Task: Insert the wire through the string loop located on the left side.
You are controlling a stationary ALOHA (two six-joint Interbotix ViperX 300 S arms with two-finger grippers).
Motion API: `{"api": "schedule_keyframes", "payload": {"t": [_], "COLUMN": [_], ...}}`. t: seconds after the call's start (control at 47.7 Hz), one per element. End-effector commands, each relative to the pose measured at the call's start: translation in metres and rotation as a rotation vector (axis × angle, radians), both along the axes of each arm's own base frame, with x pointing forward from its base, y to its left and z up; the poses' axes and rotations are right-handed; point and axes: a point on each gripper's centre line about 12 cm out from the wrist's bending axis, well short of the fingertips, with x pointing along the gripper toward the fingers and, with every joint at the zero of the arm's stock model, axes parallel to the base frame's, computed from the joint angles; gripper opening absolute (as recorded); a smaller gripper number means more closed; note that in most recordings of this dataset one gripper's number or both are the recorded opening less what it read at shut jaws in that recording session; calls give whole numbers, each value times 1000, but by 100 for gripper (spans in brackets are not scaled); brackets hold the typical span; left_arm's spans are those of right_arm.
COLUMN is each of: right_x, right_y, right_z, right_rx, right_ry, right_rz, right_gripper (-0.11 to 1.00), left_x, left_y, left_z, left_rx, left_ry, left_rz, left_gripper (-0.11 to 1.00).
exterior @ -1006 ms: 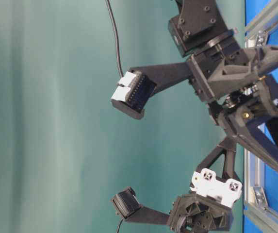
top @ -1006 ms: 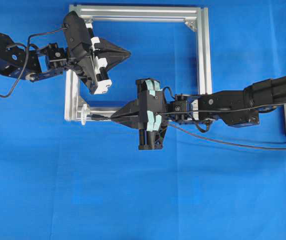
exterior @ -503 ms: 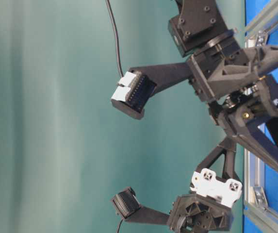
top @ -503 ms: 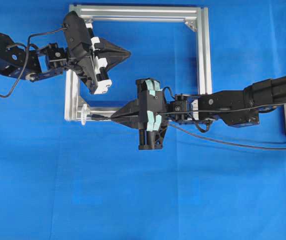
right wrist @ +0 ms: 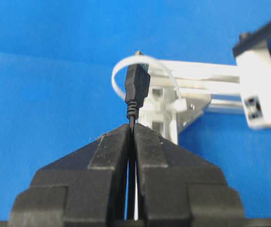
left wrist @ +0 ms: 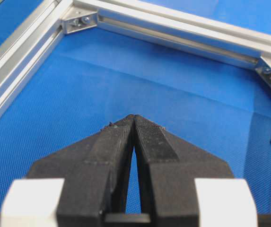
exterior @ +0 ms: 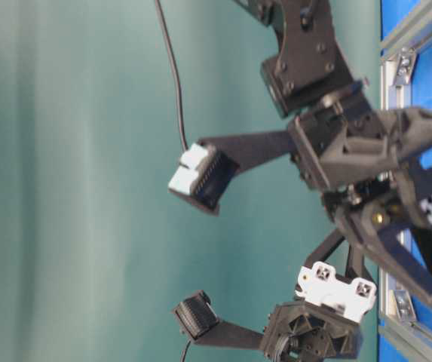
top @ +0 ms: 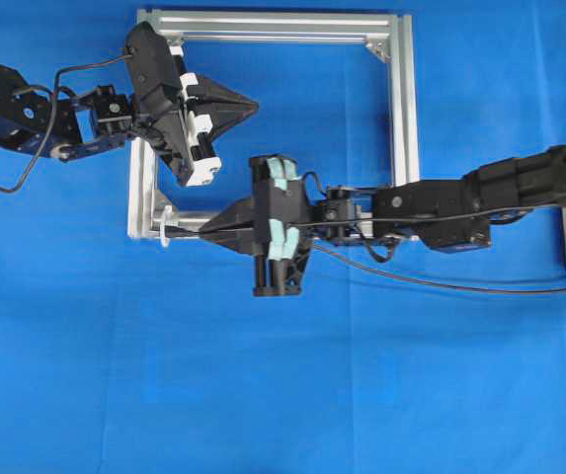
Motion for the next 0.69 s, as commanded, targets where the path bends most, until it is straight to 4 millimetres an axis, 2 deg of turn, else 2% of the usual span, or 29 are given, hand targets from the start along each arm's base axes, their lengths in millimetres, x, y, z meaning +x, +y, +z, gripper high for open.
{"api": "schedule_keyframes", "payload": {"t": [0.0,0.314,0.67], "right_x": [12,31,33], "right_y": [-3,-4,-4], "right_z": [16,17,16], "right_rx": [-1,-4,-7], "right_ry": [-40,-58,-60], "right_rz": [-6,-7,-6], "right_gripper": [0,0,0], "left_x": [4,3,3], "left_y": [0,-1,0], "left_z": [15,15,15], "left_rx": [14,13,12], "left_ry": [-44,-43,-44], "left_rz": [-5,-5,-3], "left_gripper": [0,0,0]}}
